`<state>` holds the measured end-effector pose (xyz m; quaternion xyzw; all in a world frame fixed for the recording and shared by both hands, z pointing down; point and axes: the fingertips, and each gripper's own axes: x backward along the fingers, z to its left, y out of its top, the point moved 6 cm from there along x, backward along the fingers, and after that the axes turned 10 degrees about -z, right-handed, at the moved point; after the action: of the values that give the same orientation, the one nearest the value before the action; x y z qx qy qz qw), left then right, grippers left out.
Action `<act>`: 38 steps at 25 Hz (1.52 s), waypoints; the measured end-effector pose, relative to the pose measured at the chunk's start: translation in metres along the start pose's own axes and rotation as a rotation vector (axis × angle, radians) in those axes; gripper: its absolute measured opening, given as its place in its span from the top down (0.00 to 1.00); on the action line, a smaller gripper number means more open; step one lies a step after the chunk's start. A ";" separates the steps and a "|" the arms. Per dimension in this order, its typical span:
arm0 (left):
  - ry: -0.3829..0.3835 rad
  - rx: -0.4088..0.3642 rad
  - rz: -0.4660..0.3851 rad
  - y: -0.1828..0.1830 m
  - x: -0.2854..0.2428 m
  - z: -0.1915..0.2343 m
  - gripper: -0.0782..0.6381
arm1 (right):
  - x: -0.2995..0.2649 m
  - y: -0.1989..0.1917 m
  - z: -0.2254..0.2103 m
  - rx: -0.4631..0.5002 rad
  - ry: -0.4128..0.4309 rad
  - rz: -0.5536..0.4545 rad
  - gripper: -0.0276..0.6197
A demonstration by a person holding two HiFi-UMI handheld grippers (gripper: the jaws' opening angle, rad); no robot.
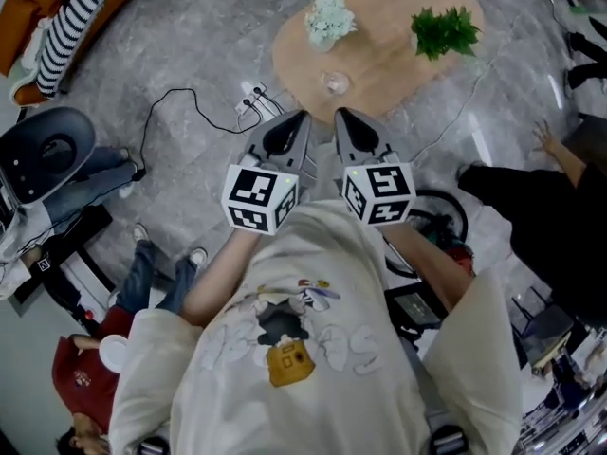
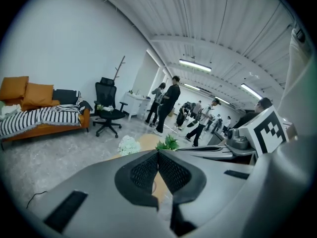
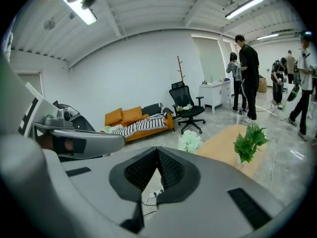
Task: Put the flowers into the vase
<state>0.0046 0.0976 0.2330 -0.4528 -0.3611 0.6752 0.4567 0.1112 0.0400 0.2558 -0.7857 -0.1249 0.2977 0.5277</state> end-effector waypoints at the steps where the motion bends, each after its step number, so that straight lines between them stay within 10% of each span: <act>1: -0.004 0.001 0.000 0.000 0.005 -0.002 0.88 | 0.003 -0.001 0.004 -0.008 -0.005 -0.004 0.95; 38: -0.124 -0.091 0.009 -0.024 0.087 -0.031 0.88 | 0.075 -0.026 0.103 0.018 -0.083 -0.144 0.95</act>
<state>0.0256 0.1895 0.2195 -0.4321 -0.4169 0.6870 0.4093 0.1118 0.1666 0.2269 -0.7570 -0.2001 0.2925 0.5490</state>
